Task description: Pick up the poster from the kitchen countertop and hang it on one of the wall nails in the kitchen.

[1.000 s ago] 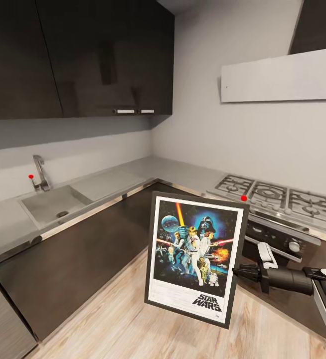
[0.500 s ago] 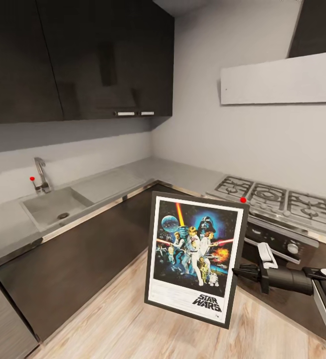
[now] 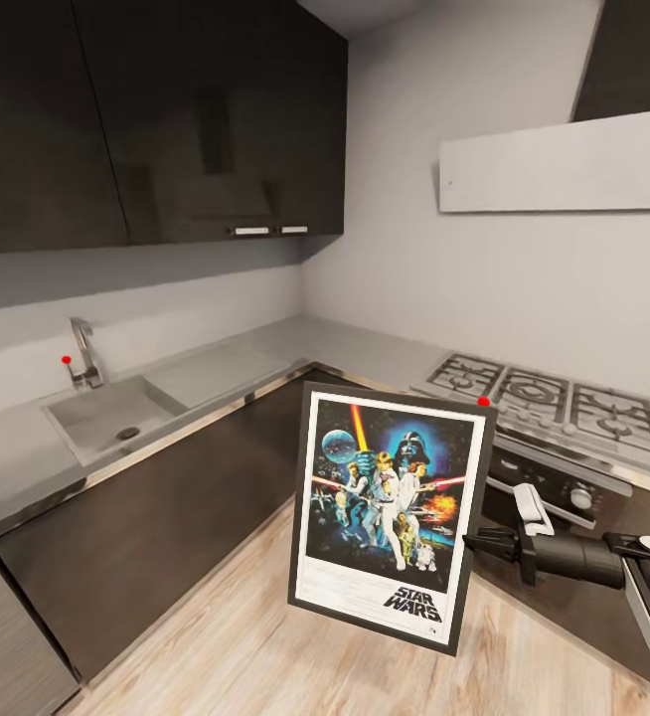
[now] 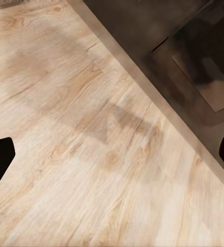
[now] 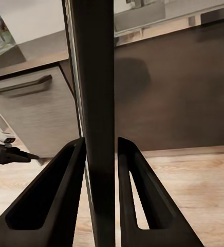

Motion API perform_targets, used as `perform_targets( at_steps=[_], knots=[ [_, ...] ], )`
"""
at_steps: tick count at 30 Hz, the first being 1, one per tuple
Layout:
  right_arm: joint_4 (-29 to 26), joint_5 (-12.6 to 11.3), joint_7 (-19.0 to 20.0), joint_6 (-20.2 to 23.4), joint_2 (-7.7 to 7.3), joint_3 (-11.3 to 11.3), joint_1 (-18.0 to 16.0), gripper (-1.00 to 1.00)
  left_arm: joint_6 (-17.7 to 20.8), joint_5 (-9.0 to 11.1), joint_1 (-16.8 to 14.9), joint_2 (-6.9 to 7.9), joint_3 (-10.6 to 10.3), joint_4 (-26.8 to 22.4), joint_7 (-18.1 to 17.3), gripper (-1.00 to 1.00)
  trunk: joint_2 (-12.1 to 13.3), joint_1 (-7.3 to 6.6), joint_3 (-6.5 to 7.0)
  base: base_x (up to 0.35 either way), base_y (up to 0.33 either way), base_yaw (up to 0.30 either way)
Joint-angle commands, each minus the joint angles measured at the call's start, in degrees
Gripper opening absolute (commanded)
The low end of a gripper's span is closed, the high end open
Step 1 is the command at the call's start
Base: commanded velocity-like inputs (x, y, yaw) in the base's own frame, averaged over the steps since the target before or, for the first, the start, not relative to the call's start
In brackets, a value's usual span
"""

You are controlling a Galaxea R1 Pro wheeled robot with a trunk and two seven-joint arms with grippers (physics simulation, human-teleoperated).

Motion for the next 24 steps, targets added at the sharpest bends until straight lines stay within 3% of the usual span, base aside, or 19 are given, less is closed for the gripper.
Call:
perform_targets(
  at_steps=[1,24],
  knots=[
    [0.00,-0.02,0.31,0.72,0.00,-0.03,-0.05,-1.00,-0.29,0.43,-0.03,0.01,-0.49,0.04,-0.13,1.00,0.35,-0.22,0.10,0.000,0.000,0.000],
    [0.04,0.02,0.31,0.74,0.00,-0.02,-0.05,-1.00,-0.29,0.43,-0.05,0.01,-0.49,0.04,-0.12,1.00,9.58,-5.27,4.23,0.000,0.000,0.000]
  ],
)
